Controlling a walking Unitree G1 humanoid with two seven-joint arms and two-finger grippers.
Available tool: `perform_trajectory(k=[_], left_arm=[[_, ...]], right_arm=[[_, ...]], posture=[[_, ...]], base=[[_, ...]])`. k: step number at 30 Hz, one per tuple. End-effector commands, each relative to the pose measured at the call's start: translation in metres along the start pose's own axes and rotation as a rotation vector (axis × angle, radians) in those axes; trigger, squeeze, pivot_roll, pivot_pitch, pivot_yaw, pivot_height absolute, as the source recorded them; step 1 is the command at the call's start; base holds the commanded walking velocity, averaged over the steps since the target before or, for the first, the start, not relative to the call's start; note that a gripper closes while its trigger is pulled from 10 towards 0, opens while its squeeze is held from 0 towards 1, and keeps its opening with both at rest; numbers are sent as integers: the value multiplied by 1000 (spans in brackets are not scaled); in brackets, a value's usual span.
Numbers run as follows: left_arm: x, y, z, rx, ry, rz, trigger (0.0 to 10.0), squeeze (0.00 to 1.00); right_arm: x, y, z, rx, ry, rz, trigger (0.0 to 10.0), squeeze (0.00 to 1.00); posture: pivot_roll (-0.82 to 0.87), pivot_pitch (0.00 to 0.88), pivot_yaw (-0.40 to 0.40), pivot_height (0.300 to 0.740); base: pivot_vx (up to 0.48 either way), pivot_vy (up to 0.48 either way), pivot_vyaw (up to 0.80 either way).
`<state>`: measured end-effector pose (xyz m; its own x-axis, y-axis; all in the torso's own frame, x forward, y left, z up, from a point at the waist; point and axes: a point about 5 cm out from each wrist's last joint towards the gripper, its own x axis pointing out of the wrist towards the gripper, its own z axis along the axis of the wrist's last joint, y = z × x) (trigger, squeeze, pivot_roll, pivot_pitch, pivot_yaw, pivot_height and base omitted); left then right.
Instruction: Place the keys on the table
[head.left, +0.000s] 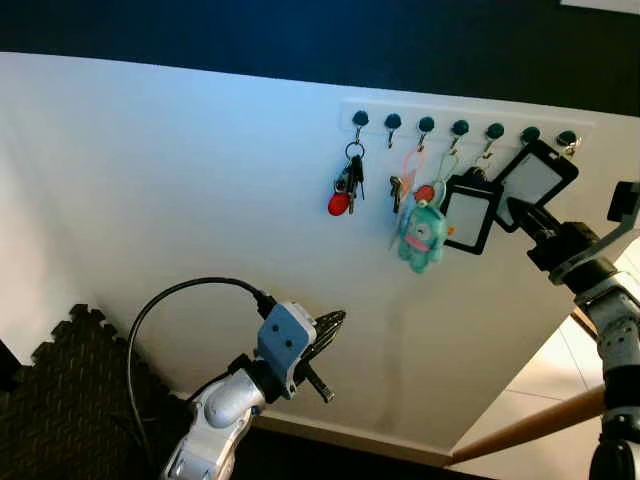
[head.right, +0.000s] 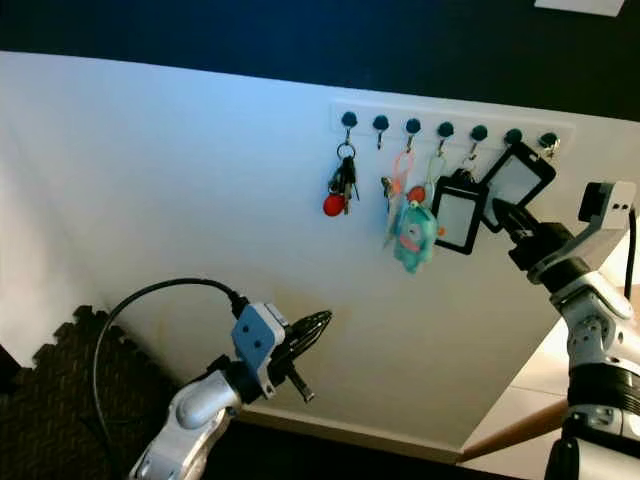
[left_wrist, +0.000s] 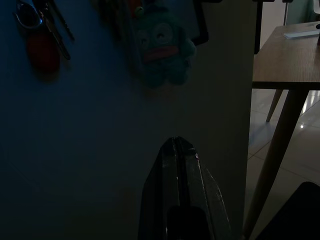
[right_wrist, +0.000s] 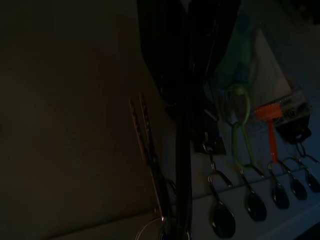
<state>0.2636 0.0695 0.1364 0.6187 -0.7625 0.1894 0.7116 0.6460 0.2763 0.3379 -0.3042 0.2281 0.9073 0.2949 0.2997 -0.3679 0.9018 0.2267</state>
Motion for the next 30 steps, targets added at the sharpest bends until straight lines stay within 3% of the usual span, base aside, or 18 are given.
perform_trajectory(k=[1, 6, 10, 18, 26, 27, 28, 29, 30], left_arm=[[-2, -2, -4, 18, 33, -23, 10000, 0], [-2, -2, -4, 17, 33, -22, 10000, 0], [-3, -1, -4, 18, 29, -13, 10000, 0], [-3, 0, -3, 22, 30, -8, 10000, 0], [-4, 0, -3, 23, 31, -10, 10000, 0], [-3, 0, -3, 23, 31, -10, 10000, 0], [-3, 0, -3, 23, 31, -10, 10000, 0], [-3, 0, -3, 23, 31, -10, 10000, 0], [-3, 0, -3, 23, 31, -9, 10000, 0]], right_arm=[[-2, 2, -9, -16, 50, 17, 10000, 0], [-7, 8, -7, 42, -9, 97, 10000, 0], [-15, 7, -15, 67, 15, 126, 10000, 0], [-29, -5, -36, 67, 82, 37, 10000, 0], [-33, -8, -36, 91, 73, 19, 10000, 0], [-32, -7, -35, 105, 67, 28, 10000, 263], [-32, -6, -34, 114, 61, 34, 10000, 800], [-32, -6, -34, 114, 61, 34, 10000, 800], [-31, -6, -33, 132, 51, 40, 10000, 1000]], posture=[[70, 78, -56, 740], [70, 79, -57, 740], [71, 77, -59, 740], [75, 75, -58, 740], [76, 74, -58, 740], [76, 74, -58, 740], [76, 74, -58, 740], [76, 74, -58, 740], [76, 72, -58, 740]], base=[[0, 0, 0], [0, 0, 0], [0, 0, 0], [0, 0, 0], [0, 0, 0], [0, 0, 0], [0, 0, 0], [0, 0, 0], [0, 0, 0]])
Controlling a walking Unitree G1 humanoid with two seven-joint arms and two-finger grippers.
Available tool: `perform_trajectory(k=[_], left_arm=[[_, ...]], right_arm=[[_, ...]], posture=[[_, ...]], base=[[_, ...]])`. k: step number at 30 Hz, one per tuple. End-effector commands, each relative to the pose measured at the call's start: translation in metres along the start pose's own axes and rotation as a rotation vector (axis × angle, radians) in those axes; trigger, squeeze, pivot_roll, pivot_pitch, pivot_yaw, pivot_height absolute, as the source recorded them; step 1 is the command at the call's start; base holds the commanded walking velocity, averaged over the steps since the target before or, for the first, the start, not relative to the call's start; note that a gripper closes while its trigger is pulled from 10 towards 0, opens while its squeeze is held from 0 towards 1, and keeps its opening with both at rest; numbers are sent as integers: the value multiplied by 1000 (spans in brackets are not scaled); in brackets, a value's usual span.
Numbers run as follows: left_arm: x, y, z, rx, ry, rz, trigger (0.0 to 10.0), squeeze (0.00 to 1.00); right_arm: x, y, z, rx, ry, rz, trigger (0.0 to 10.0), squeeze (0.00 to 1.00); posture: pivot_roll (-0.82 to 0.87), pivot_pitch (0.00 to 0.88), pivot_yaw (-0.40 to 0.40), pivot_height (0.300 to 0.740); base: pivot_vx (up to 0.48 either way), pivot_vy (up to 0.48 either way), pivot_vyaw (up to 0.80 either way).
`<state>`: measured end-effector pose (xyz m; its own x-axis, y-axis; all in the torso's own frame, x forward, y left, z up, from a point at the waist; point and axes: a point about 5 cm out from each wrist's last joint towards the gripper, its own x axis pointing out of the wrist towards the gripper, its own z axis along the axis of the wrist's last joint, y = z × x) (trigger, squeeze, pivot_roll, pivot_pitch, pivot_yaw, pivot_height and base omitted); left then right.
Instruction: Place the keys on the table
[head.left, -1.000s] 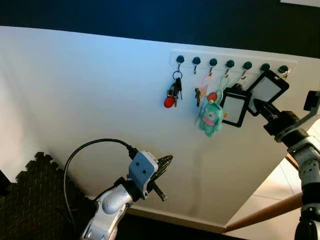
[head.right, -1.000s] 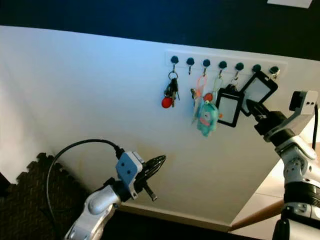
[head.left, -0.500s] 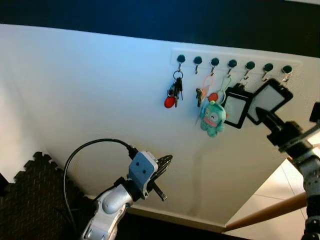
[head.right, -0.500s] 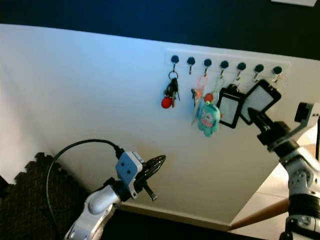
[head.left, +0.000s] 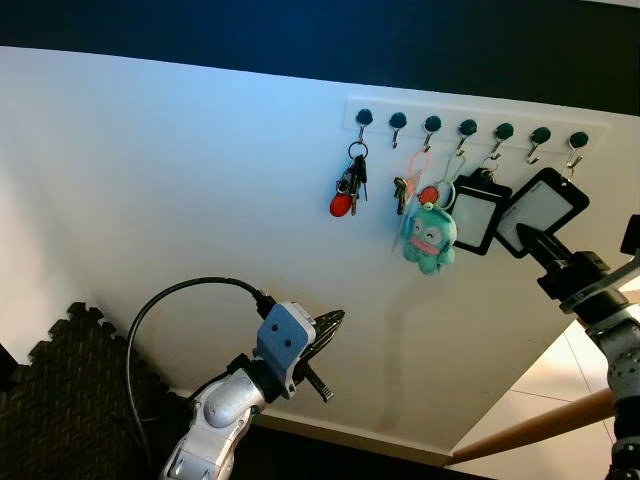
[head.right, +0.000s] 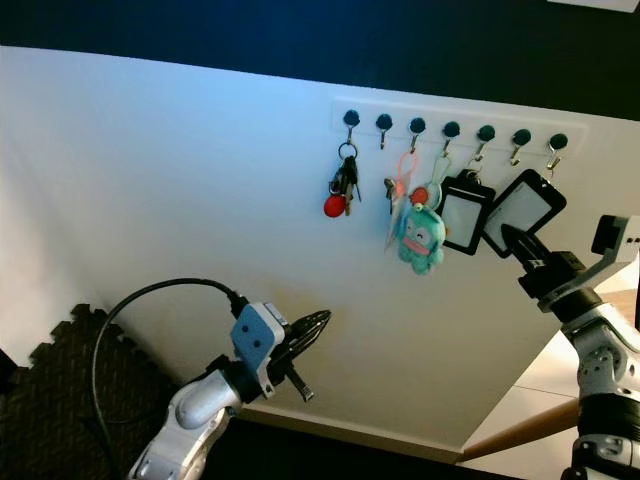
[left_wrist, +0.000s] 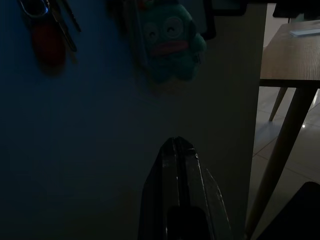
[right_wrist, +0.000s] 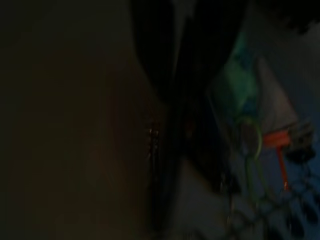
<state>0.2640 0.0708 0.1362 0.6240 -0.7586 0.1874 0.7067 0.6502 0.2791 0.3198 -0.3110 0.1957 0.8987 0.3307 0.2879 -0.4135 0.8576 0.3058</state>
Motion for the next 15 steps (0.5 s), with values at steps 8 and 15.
perform_trajectory(k=[8, 15], left_arm=[[-3, 0, -4, 21, 32, -12, 10000, 0], [-3, -1, -5, 21, 35, -10, 10000, 0]], right_arm=[[0, 2, -9, -3, 40, 15, 10000, 0], [-4, 5, -18, -15, 117, 54, 10000, 0]], posture=[[75, 74, -59, 740], [73, 76, -58, 740]], base=[[0, 0, 0], [0, 0, 0]])
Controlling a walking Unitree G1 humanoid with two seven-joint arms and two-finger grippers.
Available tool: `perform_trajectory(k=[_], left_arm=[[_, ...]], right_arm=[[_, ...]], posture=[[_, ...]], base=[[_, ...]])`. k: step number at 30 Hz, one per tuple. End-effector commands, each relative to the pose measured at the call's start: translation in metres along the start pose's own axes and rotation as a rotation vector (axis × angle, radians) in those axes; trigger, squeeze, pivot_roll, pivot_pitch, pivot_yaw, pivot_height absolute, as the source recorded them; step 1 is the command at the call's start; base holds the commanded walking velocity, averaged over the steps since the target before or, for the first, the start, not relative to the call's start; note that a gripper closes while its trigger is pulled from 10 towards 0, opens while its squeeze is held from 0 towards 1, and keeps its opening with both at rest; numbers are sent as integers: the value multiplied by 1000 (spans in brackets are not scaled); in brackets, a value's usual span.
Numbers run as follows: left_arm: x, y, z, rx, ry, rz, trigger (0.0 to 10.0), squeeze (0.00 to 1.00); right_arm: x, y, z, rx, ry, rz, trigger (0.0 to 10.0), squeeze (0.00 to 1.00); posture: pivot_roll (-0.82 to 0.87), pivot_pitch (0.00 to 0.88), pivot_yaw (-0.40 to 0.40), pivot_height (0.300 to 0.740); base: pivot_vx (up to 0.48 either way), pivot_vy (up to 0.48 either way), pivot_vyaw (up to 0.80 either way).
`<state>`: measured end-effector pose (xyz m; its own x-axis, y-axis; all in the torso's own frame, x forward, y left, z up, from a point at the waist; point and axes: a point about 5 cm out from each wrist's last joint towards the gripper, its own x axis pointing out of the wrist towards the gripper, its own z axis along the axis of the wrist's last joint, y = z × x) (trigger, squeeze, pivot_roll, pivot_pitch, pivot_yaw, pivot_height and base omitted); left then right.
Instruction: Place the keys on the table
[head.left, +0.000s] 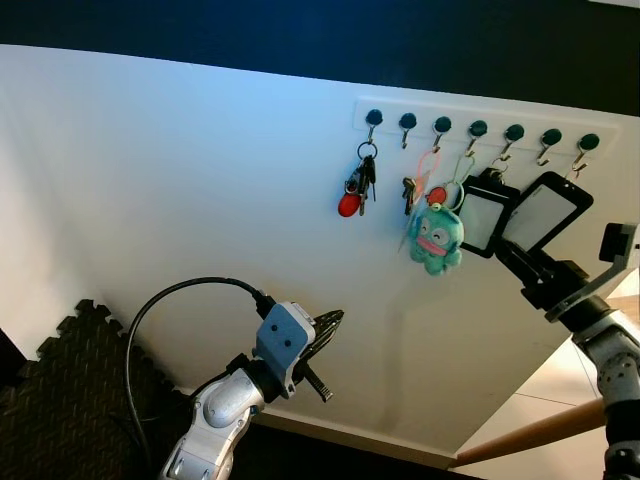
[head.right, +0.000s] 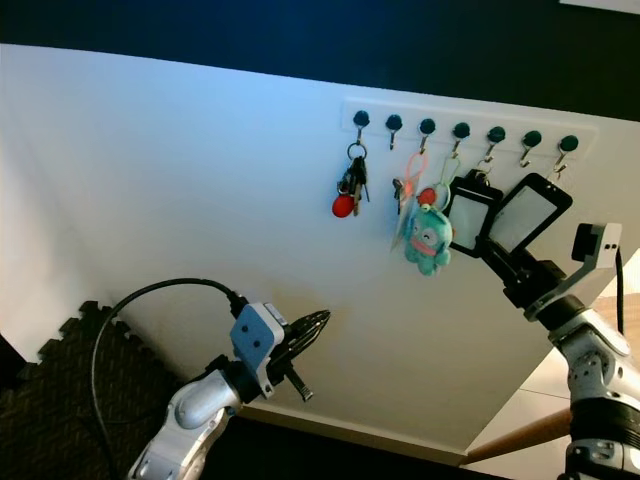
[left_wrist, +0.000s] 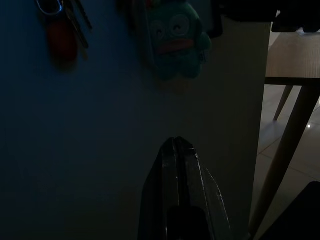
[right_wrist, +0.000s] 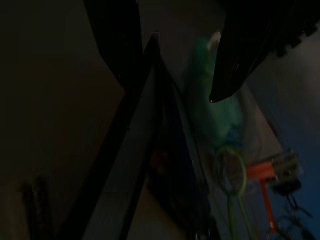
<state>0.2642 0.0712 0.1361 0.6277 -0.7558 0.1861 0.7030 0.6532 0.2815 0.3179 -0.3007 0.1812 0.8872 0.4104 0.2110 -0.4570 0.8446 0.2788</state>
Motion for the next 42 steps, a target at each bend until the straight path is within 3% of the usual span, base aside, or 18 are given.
perform_trajectory(k=[1, 5, 8, 13, 18, 22, 24, 31, 41, 42], left_arm=[[-3, -2, -5, 18, 33, -15, 10000, 0], [-3, -2, -4, 18, 31, -15, 10000, 0], [-3, -2, -4, 17, 31, -14, 10000, 0], [-3, -3, -4, 16, 32, -16, 10000, 0], [-3, -1, -4, 19, 32, -12, 10000, 0], [-3, -1, -4, 19, 33, -12, 10000, 0], [-3, -1, -4, 19, 31, -12, 10000, 0], [0, 0, -4, 4, 27, 20, 10000, 0], [1, 1, -2, -22, 18, 42, 10000, 0], [3, 2, 0, -28, 5, 52, 10000, 0]], right_arm=[[-3, 1, -6, -11, 53, 19, 10000, 0], [-9, 3, -21, -25, 173, 47, 10000, 0], [-17, 1, -44, -61, 325, 23, 10000, 0], [-24, 1, -59, -72, 389, 10, 10000, 0], [-18, 9, -45, -4, 248, 54, 10000, 0], [-2, 12, -12, 108, -14, 46, 10000, 0], [5, 13, -4, 129, -85, 28, 10000, 0], [27, 25, 14, 51, -189, 21, 10000, 0], [34, 24, 27, -29, -262, -65, 10000, 0], [35, 24, 32, -69, -289, -86, 10000, 0]], posture=[[73, 76, -58, 740], [74, 77, -60, 740], [70, 78, -59, 740], [75, 79, -60, 740], [76, 80, -58, 740], [74, 80, -56, 740], [71, 81, -57, 740], [72, 79, -59, 740], [74, 80, -62, 740], [74, 80, -62, 740]], base=[[0, 0, 0], [0, 0, 0], [0, 0, 0], [0, 0, 0], [0, 0, 0], [0, 0, 0], [0, 0, 0], [0, 0, 0], [0, 0, 0], [0, 0, 0]])
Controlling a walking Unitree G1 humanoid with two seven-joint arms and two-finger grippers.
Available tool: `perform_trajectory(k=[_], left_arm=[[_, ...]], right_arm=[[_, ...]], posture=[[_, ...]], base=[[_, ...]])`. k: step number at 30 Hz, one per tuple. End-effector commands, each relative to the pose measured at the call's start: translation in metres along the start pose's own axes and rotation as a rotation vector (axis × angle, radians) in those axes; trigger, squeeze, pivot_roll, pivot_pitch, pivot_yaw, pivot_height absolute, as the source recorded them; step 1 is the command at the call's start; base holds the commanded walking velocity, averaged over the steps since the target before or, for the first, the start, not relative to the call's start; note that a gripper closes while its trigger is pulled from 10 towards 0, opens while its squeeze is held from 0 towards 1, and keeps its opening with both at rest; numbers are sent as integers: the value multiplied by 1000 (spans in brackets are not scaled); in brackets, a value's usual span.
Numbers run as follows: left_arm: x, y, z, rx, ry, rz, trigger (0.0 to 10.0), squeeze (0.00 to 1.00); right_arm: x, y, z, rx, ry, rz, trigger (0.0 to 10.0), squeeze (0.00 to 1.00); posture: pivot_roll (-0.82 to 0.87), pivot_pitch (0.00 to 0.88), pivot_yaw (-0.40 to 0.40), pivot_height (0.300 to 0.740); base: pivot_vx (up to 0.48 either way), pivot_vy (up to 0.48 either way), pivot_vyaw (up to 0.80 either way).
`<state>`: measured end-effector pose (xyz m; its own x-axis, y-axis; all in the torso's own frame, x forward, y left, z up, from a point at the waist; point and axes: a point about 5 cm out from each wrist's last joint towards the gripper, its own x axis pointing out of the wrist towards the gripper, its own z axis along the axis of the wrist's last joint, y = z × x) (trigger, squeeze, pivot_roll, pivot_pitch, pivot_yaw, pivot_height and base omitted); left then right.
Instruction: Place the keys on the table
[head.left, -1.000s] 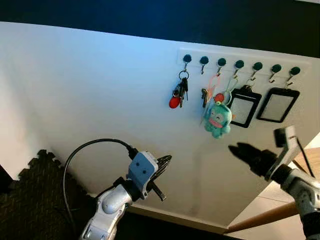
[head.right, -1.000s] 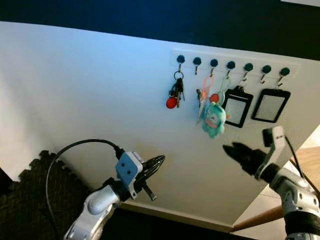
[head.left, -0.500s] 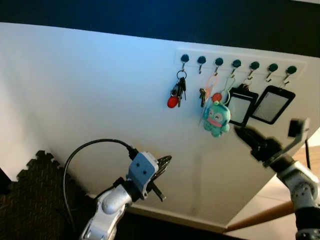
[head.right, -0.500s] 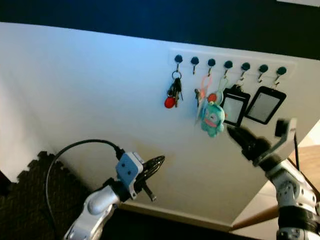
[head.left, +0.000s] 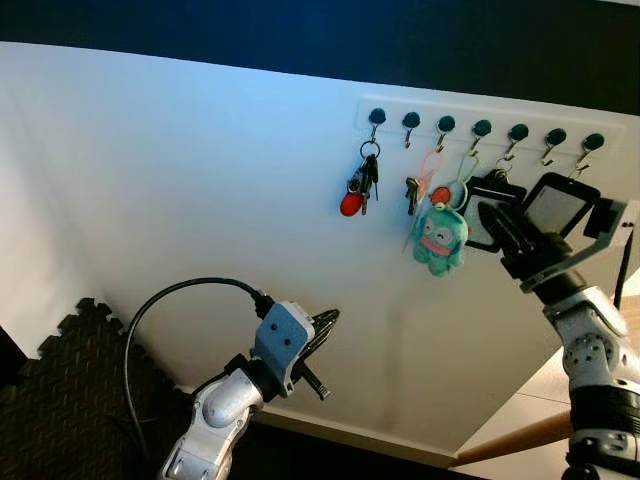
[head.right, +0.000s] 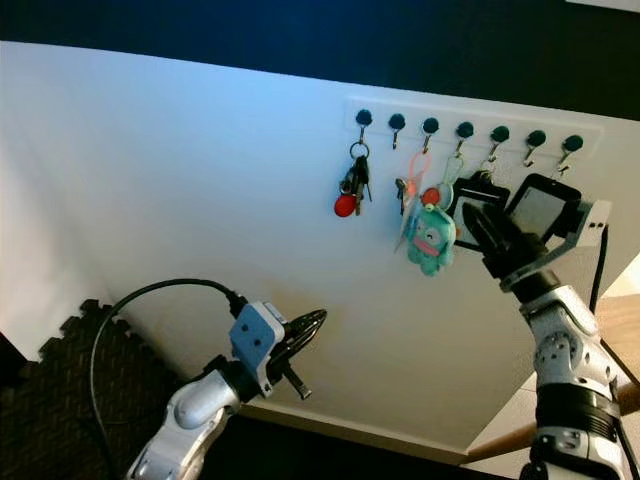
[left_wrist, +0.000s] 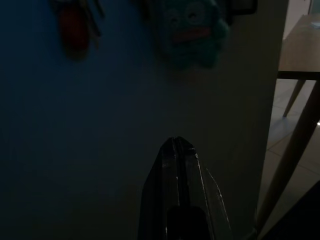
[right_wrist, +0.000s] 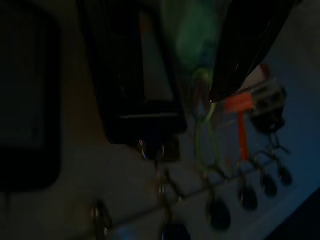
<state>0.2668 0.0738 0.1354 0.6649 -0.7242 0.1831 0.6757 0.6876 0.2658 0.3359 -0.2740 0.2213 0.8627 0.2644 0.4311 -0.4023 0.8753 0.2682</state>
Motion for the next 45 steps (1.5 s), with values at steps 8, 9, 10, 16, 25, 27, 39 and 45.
perform_trajectory(k=[8, 9, 10, 16, 25, 27, 39, 45], left_arm=[[5, -1, 4, -17, -20, 4, 10000, 0], [5, -1, 4, -17, -20, 4, 10000, 0], [5, -1, 5, -16, -20, 4, 10000, 0], [4, -1, 4, -16, -19, 6, 10000, 0], [3, -3, 3, -12, -14, -2, 10000, 0], [2, -3, 3, -11, -14, -4, 10000, 0], [2, -2, 4, -7, -14, -5, 10000, 0], [2, -2, 4, -9, -13, -4, 10000, 0]], right_arm=[[5, -2, 10, -144, -45, -44, 10000, 0], [5, -2, 10, -144, -45, -44, 10000, 0], [6, -2, 12, -158, -55, -51, 10000, 0], [4, -6, 15, -219, -69, -92, 10000, 0], [3, -11, 24, -237, -127, -140, 10000, 0], [2, -15, 29, -247, -154, -182, 10000, 0], [-7, -27, 39, -293, -231, -333, 10000, 0], [-10, -36, 41, -296, -232, -397, 10000, 0]], posture=[[73, 80, -63, 740], [73, 80, -63, 740], [73, 80, -63, 740], [76, 75, -68, 740], [78, 72, -67, 740], [80, 69, -67, 740], [82, 68, -65, 740], [82, 71, -64, 740]], base=[[0, 0, 0], [0, 0, 0], [0, 0, 0], [0, 0, 0], [0, 0, 0], [0, 0, 0], [0, 0, 0], [0, 0, 0]])
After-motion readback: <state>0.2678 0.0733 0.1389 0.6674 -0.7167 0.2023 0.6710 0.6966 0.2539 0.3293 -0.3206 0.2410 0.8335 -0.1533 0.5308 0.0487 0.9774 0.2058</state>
